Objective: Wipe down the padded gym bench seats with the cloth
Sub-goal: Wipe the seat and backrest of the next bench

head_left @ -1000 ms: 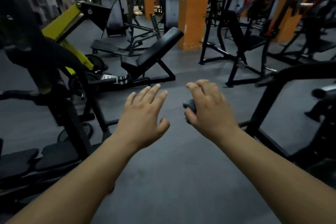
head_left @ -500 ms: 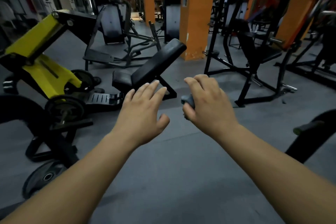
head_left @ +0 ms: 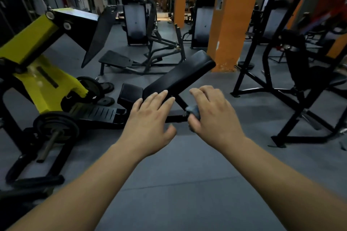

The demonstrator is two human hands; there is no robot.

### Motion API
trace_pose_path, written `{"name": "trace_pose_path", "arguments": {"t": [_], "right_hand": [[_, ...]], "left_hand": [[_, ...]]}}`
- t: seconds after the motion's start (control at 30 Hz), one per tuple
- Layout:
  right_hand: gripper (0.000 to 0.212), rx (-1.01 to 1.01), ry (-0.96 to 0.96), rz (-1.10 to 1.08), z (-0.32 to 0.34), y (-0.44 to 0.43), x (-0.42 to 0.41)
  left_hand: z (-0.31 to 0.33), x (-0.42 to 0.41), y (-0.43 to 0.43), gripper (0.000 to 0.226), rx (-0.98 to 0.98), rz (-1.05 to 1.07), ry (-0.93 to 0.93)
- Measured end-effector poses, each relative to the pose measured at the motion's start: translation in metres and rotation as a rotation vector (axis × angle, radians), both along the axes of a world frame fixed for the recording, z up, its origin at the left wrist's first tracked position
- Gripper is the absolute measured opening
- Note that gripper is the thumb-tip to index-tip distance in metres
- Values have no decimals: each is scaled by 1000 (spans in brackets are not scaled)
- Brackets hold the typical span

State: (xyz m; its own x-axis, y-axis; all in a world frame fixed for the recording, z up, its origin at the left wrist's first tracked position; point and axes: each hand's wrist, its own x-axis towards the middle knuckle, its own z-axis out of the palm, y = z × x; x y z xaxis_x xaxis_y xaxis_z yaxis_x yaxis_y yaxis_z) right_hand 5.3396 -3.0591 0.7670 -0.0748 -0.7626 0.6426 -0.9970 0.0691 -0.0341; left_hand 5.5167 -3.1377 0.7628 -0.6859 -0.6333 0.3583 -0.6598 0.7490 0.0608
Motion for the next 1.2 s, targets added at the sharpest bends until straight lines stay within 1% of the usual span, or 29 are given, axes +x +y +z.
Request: {"name": "trace_pose_path", "arguments": {"t": [0.23,0.4,0.6,0.73,0.9,1.1,1.2], "right_hand": [[53,39,20,-31,-25,-186,-99],[53,76,-8,-35,-25,-300,-162],[52,35,0,-33,-25,-437,-259],[53,57,-6,-6,-44,-523,-337],[56,147,-9,-4,-56,-626,-430],[57,225,-5,-19,-75,-737,-515],[57,243,-5,-57,-89,-774,-545]], "left_hand": [[-27,-106,-194,75,12,-42,18],[-21,-175,-318,73,65,-72,10],[-20,-270,-452,72,23,-77,20],[-36,-345,-535,73,28,-59,-2],[-39,-436,-636,72,80,-31,17],[-62,-523,-748,72,155,-35,15],[-75,-553,-793,72,167,-65,18]]}}
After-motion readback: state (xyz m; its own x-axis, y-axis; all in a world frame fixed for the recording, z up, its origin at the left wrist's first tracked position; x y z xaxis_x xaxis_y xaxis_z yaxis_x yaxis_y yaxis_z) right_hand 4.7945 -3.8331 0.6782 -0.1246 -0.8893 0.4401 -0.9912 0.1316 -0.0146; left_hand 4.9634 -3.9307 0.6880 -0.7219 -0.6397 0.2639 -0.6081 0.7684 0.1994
